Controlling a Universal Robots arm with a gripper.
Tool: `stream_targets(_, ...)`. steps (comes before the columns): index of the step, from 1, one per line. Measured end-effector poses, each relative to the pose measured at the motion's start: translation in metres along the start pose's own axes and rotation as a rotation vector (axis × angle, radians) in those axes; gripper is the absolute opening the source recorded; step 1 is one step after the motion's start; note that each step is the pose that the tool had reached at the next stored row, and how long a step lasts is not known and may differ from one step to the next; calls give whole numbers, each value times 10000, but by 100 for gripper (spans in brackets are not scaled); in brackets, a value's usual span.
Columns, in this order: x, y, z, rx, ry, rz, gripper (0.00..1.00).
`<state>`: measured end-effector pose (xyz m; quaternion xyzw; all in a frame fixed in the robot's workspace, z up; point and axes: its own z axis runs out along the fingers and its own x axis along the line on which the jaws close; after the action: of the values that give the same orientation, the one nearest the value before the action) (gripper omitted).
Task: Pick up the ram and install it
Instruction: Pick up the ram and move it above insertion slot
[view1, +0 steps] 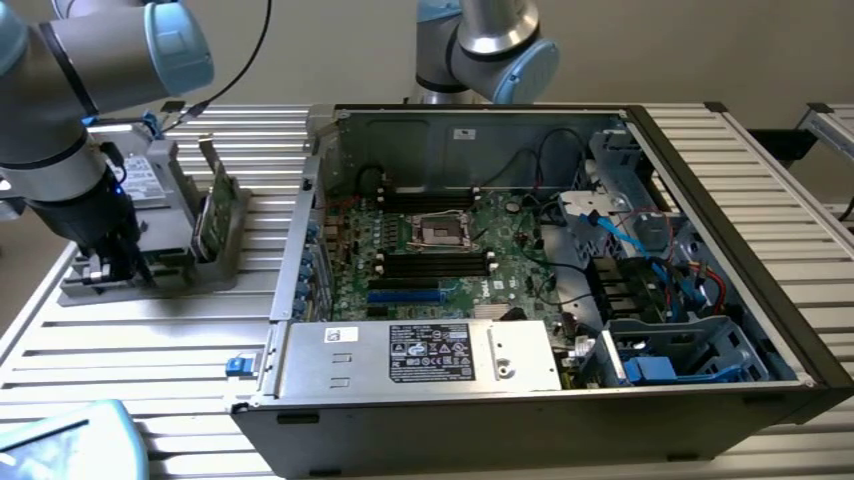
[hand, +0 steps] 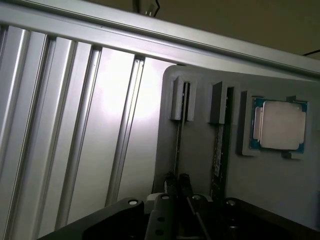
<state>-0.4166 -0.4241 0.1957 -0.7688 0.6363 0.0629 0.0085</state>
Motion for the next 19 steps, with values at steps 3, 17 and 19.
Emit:
stream_targets(3, 0, 0, 1, -15, -4, 15, 14)
stream_targets(17, 1, -1, 5, -69, -23, 106, 14)
stream_targets(19, 3, -8, 5, -111, -32, 111, 14)
